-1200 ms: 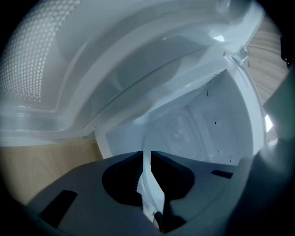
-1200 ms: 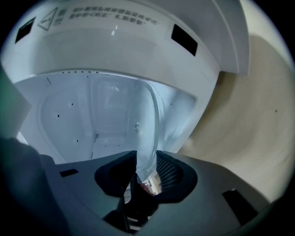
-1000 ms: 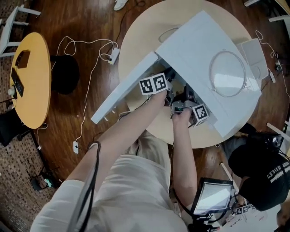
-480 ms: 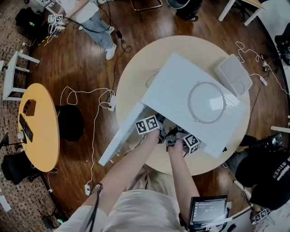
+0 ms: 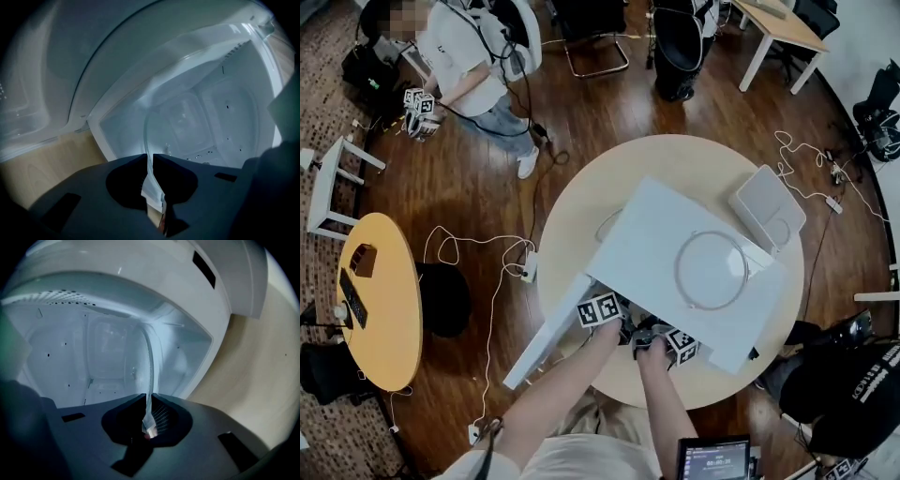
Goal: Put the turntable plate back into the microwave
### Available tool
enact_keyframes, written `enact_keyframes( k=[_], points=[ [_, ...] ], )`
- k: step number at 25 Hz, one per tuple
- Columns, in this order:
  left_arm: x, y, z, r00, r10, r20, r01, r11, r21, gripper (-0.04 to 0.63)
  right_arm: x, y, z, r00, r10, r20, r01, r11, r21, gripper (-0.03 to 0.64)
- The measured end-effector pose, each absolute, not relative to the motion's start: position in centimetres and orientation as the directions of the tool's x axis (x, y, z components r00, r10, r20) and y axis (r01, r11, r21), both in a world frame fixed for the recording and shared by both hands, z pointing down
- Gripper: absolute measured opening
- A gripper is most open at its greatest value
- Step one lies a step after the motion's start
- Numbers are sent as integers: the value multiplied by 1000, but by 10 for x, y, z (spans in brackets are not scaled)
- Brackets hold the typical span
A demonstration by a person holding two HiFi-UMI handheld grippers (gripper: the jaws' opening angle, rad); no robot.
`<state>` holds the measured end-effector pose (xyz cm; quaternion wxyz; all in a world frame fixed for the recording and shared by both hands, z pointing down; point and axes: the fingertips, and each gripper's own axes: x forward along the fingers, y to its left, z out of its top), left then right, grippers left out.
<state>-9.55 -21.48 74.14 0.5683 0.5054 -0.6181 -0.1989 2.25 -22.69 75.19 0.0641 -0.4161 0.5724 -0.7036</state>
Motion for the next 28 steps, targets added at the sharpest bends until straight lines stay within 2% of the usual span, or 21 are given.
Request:
enact_keyframes(
  k=[11,22,28],
  points=[
    [-111,-215,739,124,-858,499,-399,417,817,37,9,-219,749,-696,-495,520,-416,-312,-854,38],
    [-117,-212,733,84,-864,496,-415,422,806,37,12,-213,725,-761,-487,428,-316,-297,-901,151],
    [-117,-197,730,70,-857,511,-436,434,788,37,23,-203,720,-760,-481,437,-354,-258,-899,155]
  ],
)
